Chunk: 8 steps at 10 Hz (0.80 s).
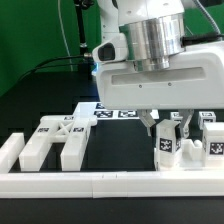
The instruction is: Assemble chair
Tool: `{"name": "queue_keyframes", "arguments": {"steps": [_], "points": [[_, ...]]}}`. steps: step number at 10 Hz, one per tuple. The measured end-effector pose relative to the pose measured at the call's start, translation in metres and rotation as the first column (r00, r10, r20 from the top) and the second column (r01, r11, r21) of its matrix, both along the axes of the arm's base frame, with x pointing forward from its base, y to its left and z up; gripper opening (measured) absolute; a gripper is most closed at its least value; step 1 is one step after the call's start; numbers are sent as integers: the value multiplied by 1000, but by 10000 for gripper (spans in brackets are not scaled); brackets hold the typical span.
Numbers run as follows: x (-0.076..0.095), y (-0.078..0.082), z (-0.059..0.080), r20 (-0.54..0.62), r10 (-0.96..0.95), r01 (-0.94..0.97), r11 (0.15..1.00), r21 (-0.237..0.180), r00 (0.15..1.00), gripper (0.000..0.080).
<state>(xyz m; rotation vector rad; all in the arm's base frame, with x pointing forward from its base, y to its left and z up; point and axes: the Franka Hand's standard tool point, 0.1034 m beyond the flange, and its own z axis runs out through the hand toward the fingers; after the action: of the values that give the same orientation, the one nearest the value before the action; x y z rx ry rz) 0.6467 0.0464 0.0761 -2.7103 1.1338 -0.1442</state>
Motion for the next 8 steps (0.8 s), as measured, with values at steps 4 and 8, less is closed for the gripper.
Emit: {"name": "queue_keyframes", "arguments": {"steps": [4,8], "points": [[-2,-2,-1,-41,-490,492,865,103,871,301],[2,-3,-4,18,-10,10,1000,30,1000,609]]}}
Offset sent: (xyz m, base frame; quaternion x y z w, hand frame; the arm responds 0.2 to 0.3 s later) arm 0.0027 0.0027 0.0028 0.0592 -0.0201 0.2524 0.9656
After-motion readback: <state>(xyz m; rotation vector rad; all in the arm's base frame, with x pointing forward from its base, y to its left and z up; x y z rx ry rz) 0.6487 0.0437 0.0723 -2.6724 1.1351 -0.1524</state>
